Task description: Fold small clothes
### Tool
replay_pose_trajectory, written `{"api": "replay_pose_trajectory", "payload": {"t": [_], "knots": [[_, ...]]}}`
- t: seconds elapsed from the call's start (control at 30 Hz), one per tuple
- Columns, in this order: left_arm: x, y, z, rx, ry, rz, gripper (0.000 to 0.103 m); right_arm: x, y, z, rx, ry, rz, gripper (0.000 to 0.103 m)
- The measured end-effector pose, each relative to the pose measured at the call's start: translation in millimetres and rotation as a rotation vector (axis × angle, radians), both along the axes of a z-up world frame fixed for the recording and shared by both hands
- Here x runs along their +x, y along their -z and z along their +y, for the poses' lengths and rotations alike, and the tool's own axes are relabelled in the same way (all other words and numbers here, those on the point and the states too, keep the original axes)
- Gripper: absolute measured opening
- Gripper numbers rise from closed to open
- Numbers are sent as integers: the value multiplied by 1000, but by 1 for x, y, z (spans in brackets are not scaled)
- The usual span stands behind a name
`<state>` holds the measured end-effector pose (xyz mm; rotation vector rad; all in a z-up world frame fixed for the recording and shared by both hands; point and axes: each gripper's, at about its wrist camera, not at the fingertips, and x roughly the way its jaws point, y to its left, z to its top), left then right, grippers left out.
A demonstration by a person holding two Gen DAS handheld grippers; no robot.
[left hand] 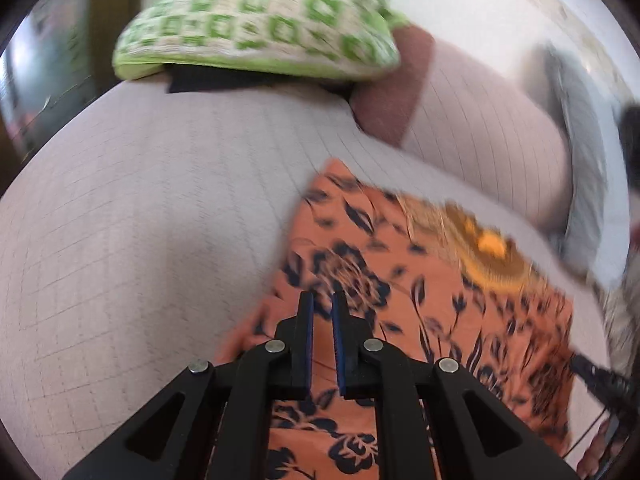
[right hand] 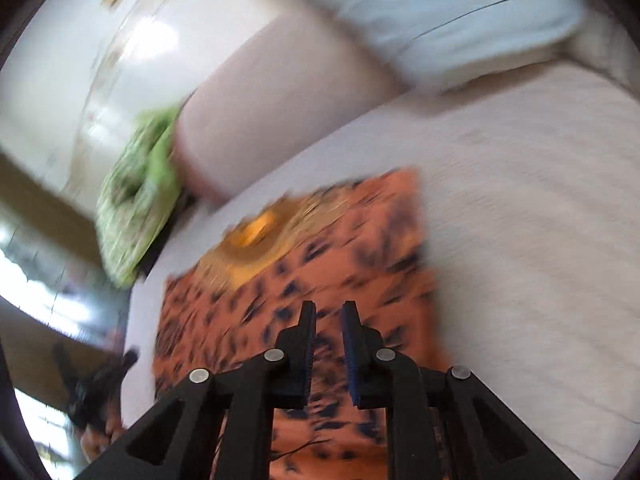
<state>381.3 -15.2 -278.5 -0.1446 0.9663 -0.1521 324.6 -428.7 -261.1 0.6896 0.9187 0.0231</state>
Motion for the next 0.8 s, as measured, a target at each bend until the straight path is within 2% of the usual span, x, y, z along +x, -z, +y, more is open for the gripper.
{"api": "replay_pose_trajectory", "payload": {"t": [0.1,0.17,0.2,0.27,0.4,0.43,0.53,0.57,0.67,0.7,0.77,0.8], "knots": [[4,19,-9,52,20,67,14,16,20,22,-85,-64,55,15],[7,31,-10,61,19,113,14,26,38,25,-185,-45,104,13],[7,32,-9,57,21,116,14,25,42,19,-199,-33,79,13],[6,29,-9,65,29,113,14,25,40,9,-242,29,29,9],[4,26,-5,63,20,118,14,21,26,11,-282,75,51,10],[3,24,-6,65,16,111,14,20,20,14,-299,77,35,13],[-3,15,-11,98,39,62,17,24,4,32,-291,-13,-38,15],[-3,15,-15,102,47,57,19,27,5,38,-267,-56,-30,15],[-5,14,-20,117,59,65,34,31,18,60,-200,-159,35,15],[-5,17,-22,138,62,78,37,30,23,66,-204,-190,56,15],[-2,28,-25,184,75,126,37,30,38,80,-251,-254,122,16],[-3,32,-27,202,80,136,37,27,40,83,-280,-260,108,15]]}}
